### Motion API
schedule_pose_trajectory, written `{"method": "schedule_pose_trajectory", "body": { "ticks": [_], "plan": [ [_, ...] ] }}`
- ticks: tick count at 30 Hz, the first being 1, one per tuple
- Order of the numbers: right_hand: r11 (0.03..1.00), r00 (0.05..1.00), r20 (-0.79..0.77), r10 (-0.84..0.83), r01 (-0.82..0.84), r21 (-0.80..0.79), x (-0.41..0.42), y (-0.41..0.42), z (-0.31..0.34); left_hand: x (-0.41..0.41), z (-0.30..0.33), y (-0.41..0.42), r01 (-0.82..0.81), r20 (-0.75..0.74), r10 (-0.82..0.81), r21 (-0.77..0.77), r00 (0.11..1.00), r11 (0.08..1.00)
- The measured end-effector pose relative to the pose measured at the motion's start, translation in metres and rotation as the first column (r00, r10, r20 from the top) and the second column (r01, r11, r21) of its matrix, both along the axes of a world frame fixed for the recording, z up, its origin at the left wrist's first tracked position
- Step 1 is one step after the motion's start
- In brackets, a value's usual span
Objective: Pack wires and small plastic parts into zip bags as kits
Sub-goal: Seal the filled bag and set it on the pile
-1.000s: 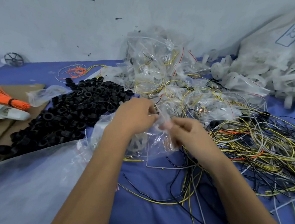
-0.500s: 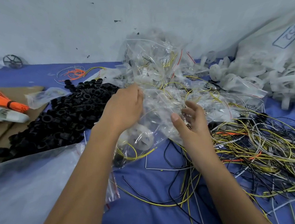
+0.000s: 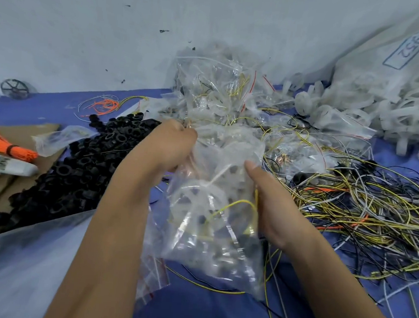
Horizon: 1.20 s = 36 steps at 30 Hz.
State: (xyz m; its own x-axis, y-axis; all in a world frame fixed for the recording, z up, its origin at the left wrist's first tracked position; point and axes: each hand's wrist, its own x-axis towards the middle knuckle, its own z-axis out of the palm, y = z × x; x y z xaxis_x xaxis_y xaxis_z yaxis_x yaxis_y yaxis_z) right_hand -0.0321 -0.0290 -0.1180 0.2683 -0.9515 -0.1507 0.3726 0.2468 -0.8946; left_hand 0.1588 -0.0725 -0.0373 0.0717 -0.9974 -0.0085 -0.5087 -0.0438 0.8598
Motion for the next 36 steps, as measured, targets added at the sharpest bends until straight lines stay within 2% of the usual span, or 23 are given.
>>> {"method": "schedule_pose_trajectory", "body": {
  "ticks": [2,4,5,7,9,12,14,17,19,20,22,25,30,36],
  "plan": [
    [0.998,0.999,-0.047,0.013,-0.010,0.067,-0.008,-0.003,0.005,0.002,-0.006,0.002,0.062,-0.197,-0.037,0.122,0.980,0.991],
    [0.998,0.982,-0.180,0.053,-0.048,0.033,-0.016,-0.001,0.007,0.001,-0.017,0.002,0.104,-0.284,-0.051,0.173,0.957,0.979],
    [0.999,0.963,-0.267,0.045,-0.050,-0.012,-0.019,0.001,0.006,0.001,-0.024,0.001,0.107,-0.294,-0.049,0.182,0.955,0.978],
    [0.991,0.914,-0.397,-0.076,0.024,-0.135,-0.020,0.000,0.002,0.005,-0.036,-0.002,0.143,-0.284,-0.087,0.185,0.955,0.972],
    [0.965,0.894,-0.397,-0.209,0.122,-0.232,-0.018,-0.005,-0.003,0.008,-0.044,-0.002,0.244,-0.270,-0.186,0.201,0.945,0.949],
    [0.953,0.886,-0.383,-0.261,0.172,-0.250,-0.017,-0.010,-0.007,0.012,-0.047,-0.002,0.300,-0.312,-0.234,0.182,0.921,0.936],
    [0.970,0.910,-0.356,-0.212,0.153,-0.187,-0.019,-0.011,-0.009,0.015,-0.046,0.000,0.336,-0.370,-0.256,0.167,0.893,0.927],
    [0.999,0.964,-0.265,0.007,-0.015,-0.030,-0.022,-0.008,-0.008,0.024,-0.047,0.003,0.429,-0.420,-0.332,0.160,0.844,0.889],
    [0.993,0.952,-0.293,0.091,-0.110,-0.048,-0.023,-0.005,-0.008,0.027,-0.049,0.004,0.476,-0.407,-0.377,0.175,0.832,0.862],
    [0.992,0.943,-0.325,0.064,-0.095,-0.080,-0.023,-0.005,-0.008,0.027,-0.050,0.005,0.479,-0.393,-0.384,0.181,0.836,0.859],
    [0.987,0.924,-0.371,-0.096,0.041,-0.154,-0.023,-0.008,-0.007,0.026,-0.053,0.005,0.457,-0.400,-0.358,0.186,0.844,0.870],
    [0.952,0.902,-0.331,-0.277,0.210,-0.224,-0.025,-0.013,-0.006,0.029,-0.056,0.004,0.423,-0.415,-0.317,0.192,0.853,0.886],
    [0.896,0.853,-0.298,-0.429,0.358,-0.263,-0.029,-0.015,-0.008,0.044,-0.060,0.002,0.415,-0.406,-0.306,0.211,0.861,0.885],
    [0.826,0.788,-0.288,-0.544,0.441,-0.352,-0.033,-0.017,-0.009,0.056,-0.056,-0.001,0.472,-0.302,-0.412,0.162,0.860,0.866]
  ]
}}
